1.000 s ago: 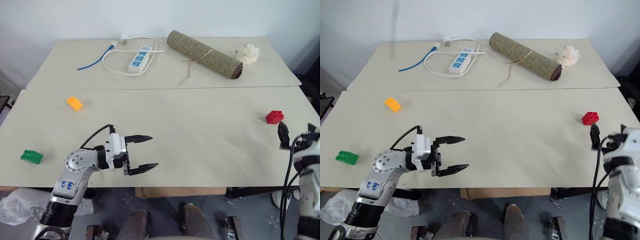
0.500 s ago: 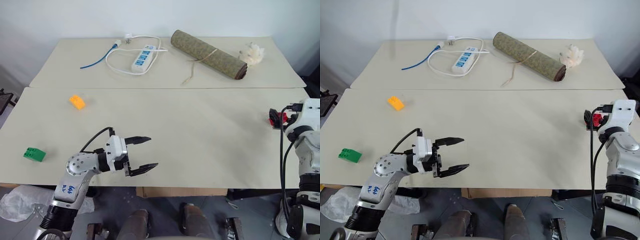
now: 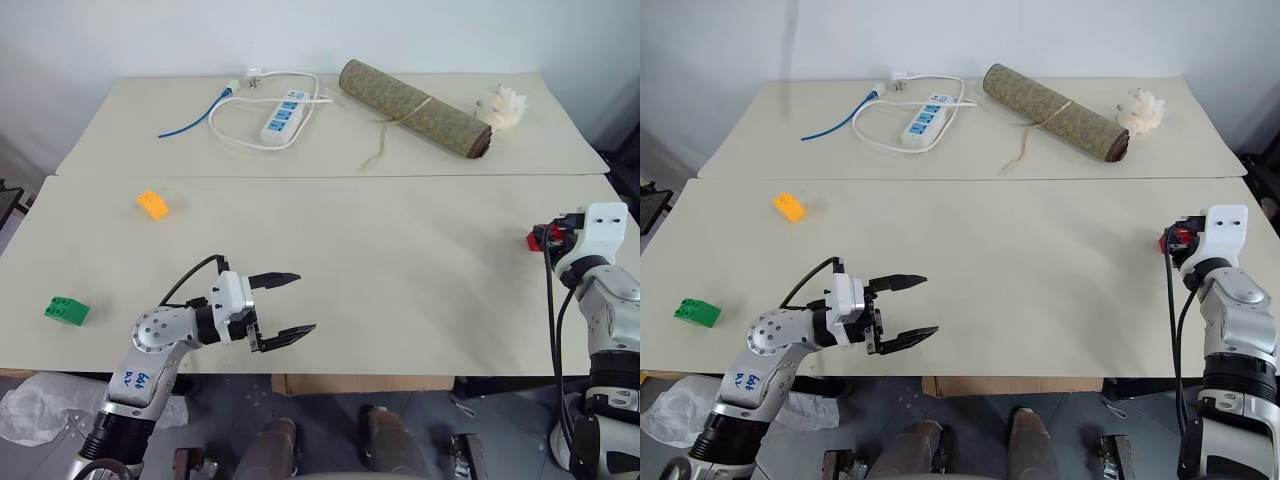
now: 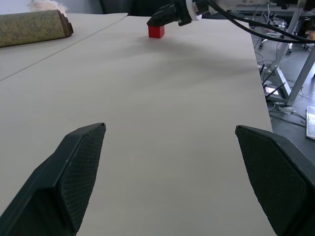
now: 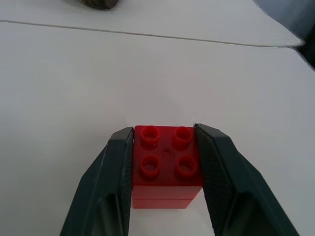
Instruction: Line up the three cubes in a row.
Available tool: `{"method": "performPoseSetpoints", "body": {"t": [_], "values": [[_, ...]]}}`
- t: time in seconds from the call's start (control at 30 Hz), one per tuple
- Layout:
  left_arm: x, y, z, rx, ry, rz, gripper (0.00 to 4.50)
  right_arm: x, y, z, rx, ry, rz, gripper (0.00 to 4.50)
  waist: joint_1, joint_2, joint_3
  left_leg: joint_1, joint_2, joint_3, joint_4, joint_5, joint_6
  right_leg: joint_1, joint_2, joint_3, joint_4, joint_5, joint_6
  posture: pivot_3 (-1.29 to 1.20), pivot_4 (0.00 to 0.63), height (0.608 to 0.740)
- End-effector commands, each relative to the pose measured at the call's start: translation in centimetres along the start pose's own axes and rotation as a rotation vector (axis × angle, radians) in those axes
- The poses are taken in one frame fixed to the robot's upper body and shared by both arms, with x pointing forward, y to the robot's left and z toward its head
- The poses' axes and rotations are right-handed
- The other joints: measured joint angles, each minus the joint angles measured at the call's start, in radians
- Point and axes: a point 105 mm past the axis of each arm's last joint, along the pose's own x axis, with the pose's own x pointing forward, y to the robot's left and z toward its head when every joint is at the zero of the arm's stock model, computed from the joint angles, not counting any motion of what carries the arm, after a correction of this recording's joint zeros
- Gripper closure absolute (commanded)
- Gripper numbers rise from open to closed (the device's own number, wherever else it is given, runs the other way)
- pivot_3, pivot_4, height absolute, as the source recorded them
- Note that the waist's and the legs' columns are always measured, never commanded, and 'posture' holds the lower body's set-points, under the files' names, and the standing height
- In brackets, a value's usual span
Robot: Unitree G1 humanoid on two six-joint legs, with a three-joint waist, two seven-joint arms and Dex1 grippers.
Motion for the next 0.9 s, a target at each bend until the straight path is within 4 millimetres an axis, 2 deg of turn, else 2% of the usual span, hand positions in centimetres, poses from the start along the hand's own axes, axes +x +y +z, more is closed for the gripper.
{"method": "performPoseSetpoints", "body": {"t": [0.03,0.13,0.3,0.37,0.53,0.7,0.9], "values": [[-0.7,0.0,0.7,0.039,-0.002,0.021,0.00,-1.2,7.5,5.9,-0.127,-0.205,0.520,3.03,-0.008,0.000,0.000,0.000,0.001,0.000,0.000,0.000,0.000,0.000,0.001,0.000,0.000,0.000,0.000,0.00,0.150,0.740],[-1.4,0.2,0.4,0.030,0.014,0.046,0.00,-2.4,12.4,6.2,-0.250,-0.166,0.871,3.03,-0.011,0.000,0.000,0.000,0.004,0.000,0.000,-0.001,-0.001,0.000,0.003,-0.001,0.001,0.000,0.000,0.00,0.150,0.740],[-2.8,0.0,0.0,0.005,0.032,0.095,0.00,-2.5,18.0,4.9,-0.415,-0.058,1.212,3.03,-0.012,0.000,0.000,0.000,0.004,-0.001,0.000,-0.001,-0.002,0.000,0.002,-0.001,-0.002,0.000,0.000,0.00,0.150,0.740],[-3.4,-0.3,-0.2,-0.005,0.044,0.109,0.00,-2.4,19.7,4.0,-0.445,-0.034,1.306,3.03,-0.012,0.000,0.001,0.000,0.005,-0.001,0.000,-0.002,-0.003,0.000,-0.001,-0.001,-0.002,0.000,0.000,0.00,0.150,0.740],[-4.9,-1.0,-0.4,-0.026,0.084,0.167,0.00,-1.8,21.6,1.8,-0.471,-0.014,1.409,3.03,-0.005,-0.001,0.001,-0.002,0.004,-0.002,0.000,-0.002,-0.002,0.000,-0.002,-0.002,-0.001,0.000,-0.001,0.00,0.150,0.740],[-6.2,-1.7,-0.4,-0.042,0.107,0.226,0.00,-1.1,21.9,0.7,-0.500,-0.021,1.413,3.03,0.003,-0.001,0.001,-0.002,0.005,-0.002,0.000,-0.003,-0.003,0.000,-0.002,-0.002,-0.003,0.000,-0.001,0.00,0.150,0.740],[-6.3,-1.9,-0.4,-0.049,0.113,0.243,0.00,-1.0,22.3,0.0,-0.498,-0.039,1.419,3.03,0.002,-0.001,0.001,0.000,0.005,-0.002,0.000,-0.003,-0.003,0.001,-0.001,-0.002,-0.004,0.000,-0.001,0.00,0.150,0.740]]}}
